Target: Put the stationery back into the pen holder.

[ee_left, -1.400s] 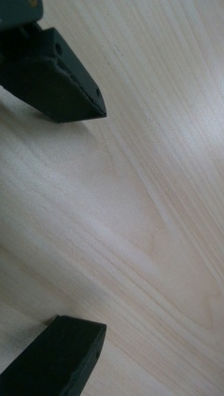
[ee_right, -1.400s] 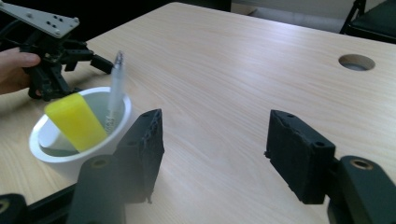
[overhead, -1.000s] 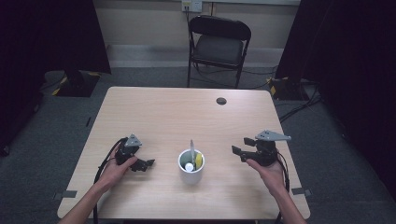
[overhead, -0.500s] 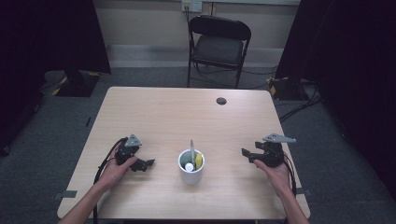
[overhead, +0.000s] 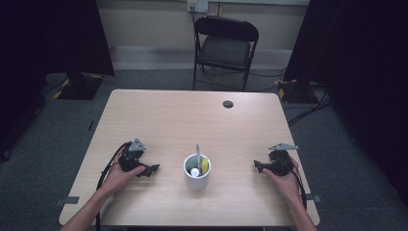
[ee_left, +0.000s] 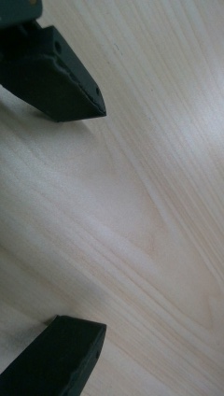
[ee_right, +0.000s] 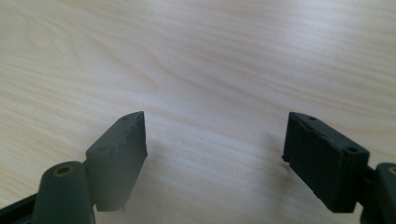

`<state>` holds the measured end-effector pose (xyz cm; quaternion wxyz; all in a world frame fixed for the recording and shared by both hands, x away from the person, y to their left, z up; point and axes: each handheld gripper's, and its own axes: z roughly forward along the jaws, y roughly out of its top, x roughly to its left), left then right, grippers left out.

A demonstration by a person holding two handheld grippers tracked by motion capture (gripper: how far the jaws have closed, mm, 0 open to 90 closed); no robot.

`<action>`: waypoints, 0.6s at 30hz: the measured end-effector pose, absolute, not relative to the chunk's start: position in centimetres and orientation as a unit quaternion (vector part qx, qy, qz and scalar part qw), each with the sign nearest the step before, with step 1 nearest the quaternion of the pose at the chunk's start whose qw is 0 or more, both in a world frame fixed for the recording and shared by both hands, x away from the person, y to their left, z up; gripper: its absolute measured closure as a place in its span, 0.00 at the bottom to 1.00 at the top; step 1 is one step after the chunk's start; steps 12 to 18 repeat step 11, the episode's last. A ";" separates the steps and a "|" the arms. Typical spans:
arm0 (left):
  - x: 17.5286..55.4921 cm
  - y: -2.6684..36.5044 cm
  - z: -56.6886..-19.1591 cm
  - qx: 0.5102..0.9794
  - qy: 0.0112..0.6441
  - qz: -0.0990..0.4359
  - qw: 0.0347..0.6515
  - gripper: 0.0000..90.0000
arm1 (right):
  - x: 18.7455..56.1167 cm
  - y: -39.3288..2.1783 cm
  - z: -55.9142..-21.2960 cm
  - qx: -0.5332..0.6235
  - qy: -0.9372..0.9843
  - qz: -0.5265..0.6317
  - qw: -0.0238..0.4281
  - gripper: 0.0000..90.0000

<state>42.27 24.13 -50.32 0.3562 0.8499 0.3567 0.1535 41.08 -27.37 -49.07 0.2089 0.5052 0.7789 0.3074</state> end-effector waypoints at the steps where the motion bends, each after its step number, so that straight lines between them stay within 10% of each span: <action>1: 42.3 24.2 -50.3 0.852 0.352 0.156 0.354 0.00 | 41.1 -27.4 -49.3 0.506 0.779 0.306 0.209 0.21; 18: 42.3 24.2 -50.3 0.852 0.352 0.155 0.354 0.00 | 40.9 -27.7 -50.0 0.506 0.761 0.333 0.231 0.19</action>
